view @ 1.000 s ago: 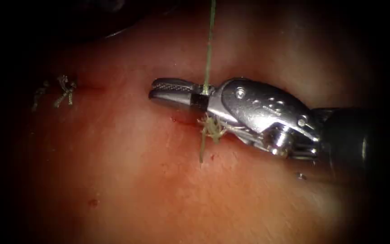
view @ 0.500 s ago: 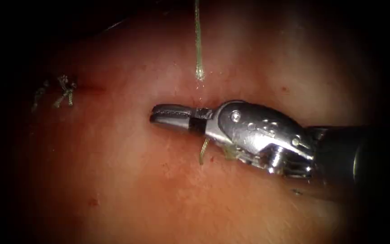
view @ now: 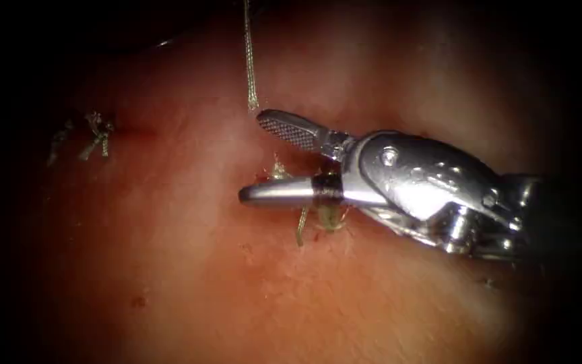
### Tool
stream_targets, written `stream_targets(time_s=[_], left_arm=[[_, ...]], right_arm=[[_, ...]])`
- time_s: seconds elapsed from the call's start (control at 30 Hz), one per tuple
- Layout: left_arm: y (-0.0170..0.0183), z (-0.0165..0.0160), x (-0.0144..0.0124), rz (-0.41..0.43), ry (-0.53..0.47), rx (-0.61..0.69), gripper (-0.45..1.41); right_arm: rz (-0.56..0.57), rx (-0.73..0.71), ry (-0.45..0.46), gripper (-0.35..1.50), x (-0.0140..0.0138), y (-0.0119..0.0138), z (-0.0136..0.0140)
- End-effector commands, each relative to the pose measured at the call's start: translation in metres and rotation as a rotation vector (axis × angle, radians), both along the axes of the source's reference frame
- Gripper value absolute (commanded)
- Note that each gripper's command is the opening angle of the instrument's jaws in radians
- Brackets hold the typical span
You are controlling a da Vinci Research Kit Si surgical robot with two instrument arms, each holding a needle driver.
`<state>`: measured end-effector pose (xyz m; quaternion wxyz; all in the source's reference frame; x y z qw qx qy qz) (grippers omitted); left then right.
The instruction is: Wound Closure
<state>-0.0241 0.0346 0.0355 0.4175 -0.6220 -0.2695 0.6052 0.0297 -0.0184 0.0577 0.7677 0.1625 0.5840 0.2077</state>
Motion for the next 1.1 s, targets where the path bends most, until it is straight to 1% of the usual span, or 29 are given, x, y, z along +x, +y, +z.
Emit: stream_targets(time_s=[0.03,0.1,0.2,0.27,0.33,0.4,0.43,0.47,0.5,0.53,0.57,0.6,0.67,0.7,0.73,0.8,0.83,0.87,0.9,0.93,0.97,1.0,1.03,1.07,1.1], left_arm=[[0.0005,0.0021,-0.0008,0.004,0.014,0.004,-0.45],[0.0006,0.0053,-0.0019,0.014,0.026,0.019,-0.45],[0.0015,0.0092,-0.0041,0.016,0.037,0.025,-0.45],[0.0025,0.0108,-0.0056,0.007,0.041,0.026,-0.45],[0.0037,0.0123,-0.0076,0.005,0.037,0.028,-0.45],[0.0048,0.0134,-0.0099,0.0,0.041,0.03,-0.45],[0.0055,0.0141,-0.0119,-0.003,0.043,0.046,-0.35],[0.0058,0.0145,-0.0131,-0.002,0.044,0.044,0.14],[0.0058,0.0145,-0.0131,-0.002,0.044,0.044,0.14],[0.0061,0.0148,-0.0145,-0.008,0.046,0.043,0.94],[0.0061,0.0148,-0.015,-0.006,0.043,0.043,1.23],[0.0061,0.0148,-0.015,-0.006,0.043,0.043,1.23],[0.0055,0.0146,-0.0152,-0.015,0.044,0.041,1.35],[0.0048,0.0144,-0.015,-0.018,0.036,0.038,1.36],[0.0031,0.0135,-0.014,-0.014,0.017,0.04,1.36],[0.0025,0.0131,-0.0135,-0.001,0.013,0.023,1.36],[0.0018,0.0125,-0.0129,0.014,0.007,0.007,1.31],[0.0011,0.0117,-0.0118,0.047,-0.022,0.009,1.24],[0.0007,0.0113,-0.0111,0.103,-0.022,0.018,1.19],[0.0007,0.0113,-0.0111,0.103,-0.022,0.018,1.19],[0.0,0.0108,-0.01,0.204,-0.014,0.035,1.19],[0.0,0.0108,-0.01,0.204,-0.014,0.035,1.19],[-0.0005,0.0105,-0.0092,0.263,0.001,0.044,1.21],[-0.001,0.0104,-0.0086,0.289,0.02,0.046,1.19],[-0.0017,0.0103,-0.0076,0.303,0.056,0.044,1.11]], right_arm=[[0.002,-0.001,-0.004,1.48,-0.0016,0.0006,-0.0001],[0.007,-0.011,-0.014,1.48,-0.004,0.0011,-0.001],[0.018,-0.005,-0.03,1.48,-0.0075,0.0017,-0.0021],[0.028,-0.001,-0.042,1.48,-0.0093,0.0017,-0.0025],[0.038,-0.007,-0.056,1.48,-0.0109,0.0013,-0.0026],[0.045,-0.015,-0.068,1.48,-0.0118,0.0008,-0.0024],[0.052,-0.021,-0.076,1.48,-0.0123,0.0001,-0.0021],[0.055,-0.023,-0.08,1.48,-0.0124,-0.0001,-0.002],[0.055,-0.023,-0.08,1.48,-0.0124,-0.0001,-0.002],[0.058,-0.026,-0.083,1.48,-0.0124,-0.0003,-0.0017],[0.059,-0.027,-0.084,1.48,-0.0123,-0.0004,-0.0016],[0.059,-0.027,-0.084,1.48,-0.0123,-0.0004,-0.0016],[0.06,-0.027,-0.084,1.48,-0.0121,-0.0004,-0.0015],[0.063,-0.028,-0.087,1.48,-0.012,-0.0004,-0.0015],[0.063,-0.028,-0.086,1.48,-0.0116,-0.0004,-0.0015],[0.065,-0.028,-0.087,1.48,-0.0114,-0.0004,-0.0014],[0.064,-0.028,-0.086,1.48,-0.0112,-0.0004,-0.0014],[0.06,-0.029,-0.082,1.48,-0.0107,-0.0006,-0.0012],[0.057,-0.029,-0.079,1.48,-0.0105,-0.0007,-0.0011],[0.057,-0.029,-0.079,1.48,-0.0105,-0.0007,-0.0011],[0.052,-0.03,-0.073,1.48,-0.0101,-0.0009,-0.001],[0.052,-0.03,-0.073,1.48,-0.0101,-0.0009,-0.001],[0.049,-0.03,-0.071,1.48,-0.0101,-0.001,-0.001],[0.049,-0.031,-0.071,1.48,-0.0101,-0.0011,-0.0009],[0.049,-0.031,-0.071,1.48,-0.0101,-0.0012,-0.0009]])
